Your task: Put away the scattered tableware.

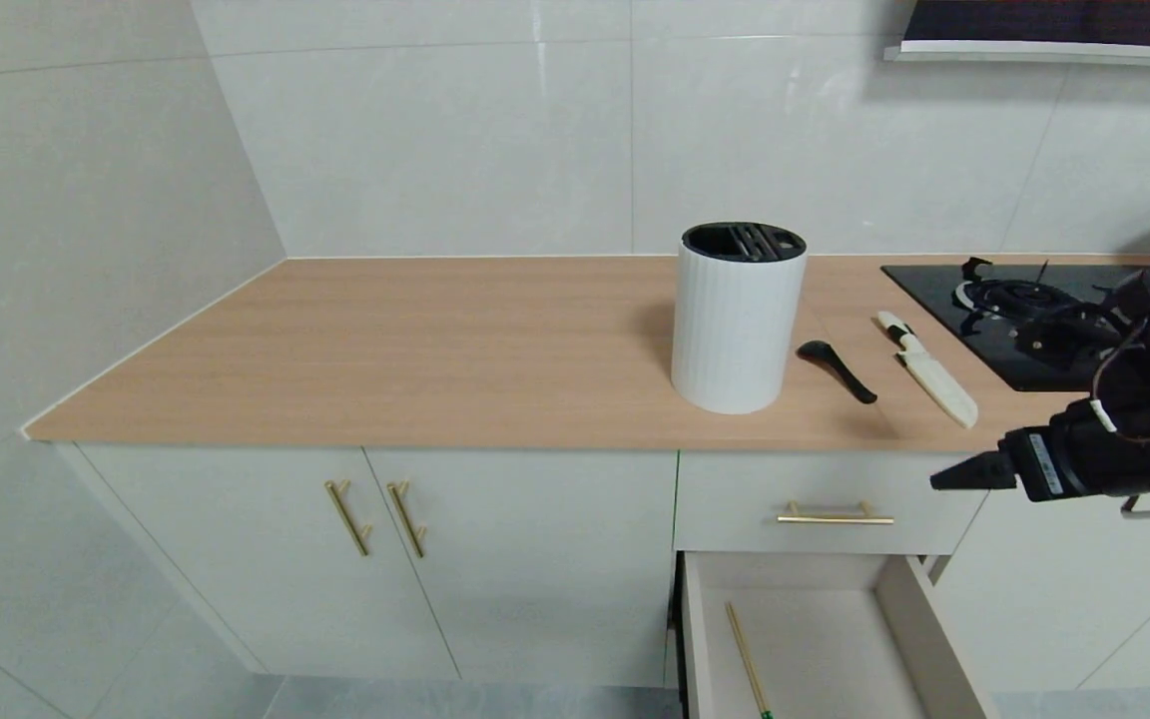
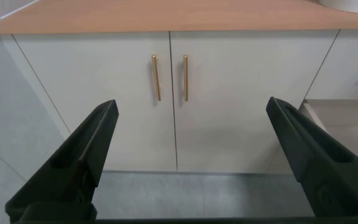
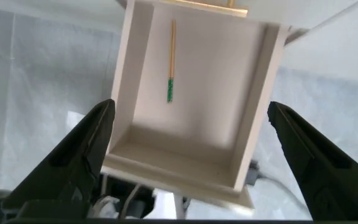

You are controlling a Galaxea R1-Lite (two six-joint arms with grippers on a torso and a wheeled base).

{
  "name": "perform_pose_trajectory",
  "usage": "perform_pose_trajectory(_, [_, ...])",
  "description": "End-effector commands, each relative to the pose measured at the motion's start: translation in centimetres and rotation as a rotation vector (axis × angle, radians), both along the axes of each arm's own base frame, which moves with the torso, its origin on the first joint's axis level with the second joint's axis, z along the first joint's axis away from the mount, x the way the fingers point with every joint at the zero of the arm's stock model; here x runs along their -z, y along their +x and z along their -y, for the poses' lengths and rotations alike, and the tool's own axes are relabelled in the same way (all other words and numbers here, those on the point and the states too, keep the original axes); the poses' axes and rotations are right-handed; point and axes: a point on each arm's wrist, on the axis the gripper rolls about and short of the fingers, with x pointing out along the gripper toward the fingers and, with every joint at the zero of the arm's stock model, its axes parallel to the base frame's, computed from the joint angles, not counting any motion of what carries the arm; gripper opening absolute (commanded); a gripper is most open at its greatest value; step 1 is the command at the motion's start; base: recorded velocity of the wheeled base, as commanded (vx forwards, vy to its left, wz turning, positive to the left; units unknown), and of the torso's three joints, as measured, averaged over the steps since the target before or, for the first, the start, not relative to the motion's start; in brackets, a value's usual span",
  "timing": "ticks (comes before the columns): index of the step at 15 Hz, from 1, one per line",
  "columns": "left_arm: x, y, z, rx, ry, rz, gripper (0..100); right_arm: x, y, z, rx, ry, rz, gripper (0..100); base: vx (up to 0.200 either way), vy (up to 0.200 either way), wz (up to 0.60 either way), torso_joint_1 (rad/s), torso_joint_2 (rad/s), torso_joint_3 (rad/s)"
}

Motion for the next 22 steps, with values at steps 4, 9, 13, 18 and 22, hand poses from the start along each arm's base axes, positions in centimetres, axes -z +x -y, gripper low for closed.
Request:
perform_pose_trajectory(4, [0.0, 0.0, 0.0, 0.0, 0.0, 0.0, 100, 0.0, 9.3, -0.6, -0.049, -0.055, 0.17, 100, 0.0, 0.0, 0.0, 0.0, 0.0, 0.0])
perform_pose_trajectory(9, [0.0, 0.0, 0.0, 0.0, 0.0, 0.0, 100, 3.3, 15.7, -1.1, -0.051, -0.054, 0.256, 100, 0.0, 0.0, 0.0, 0.0, 0.0, 0.0])
perform_pose_trajectory(13, [0.0, 0.0, 0.0, 0.0, 0.0, 0.0, 100, 5.6, 17.5, -0.4, -0.03, -0.054, 0.296, 100, 0.0, 0.0, 0.0, 0.0, 0.0, 0.0])
perform_pose_trajectory(18, [0.0, 0.0, 0.0, 0.0, 0.0, 0.0, 100, 7.8, 19.5, -0.6, -0.026, -0.051, 0.375, 100, 0.0, 0.0, 0.0, 0.0, 0.0, 0.0])
perform_pose_trajectory(22, [0.0, 0.0, 0.0, 0.0, 0.0, 0.0, 100, 8.5, 20.0, -0.6, -0.024, -0.048, 0.368, 100, 0.0, 0.0, 0.0, 0.0, 0.0, 0.0])
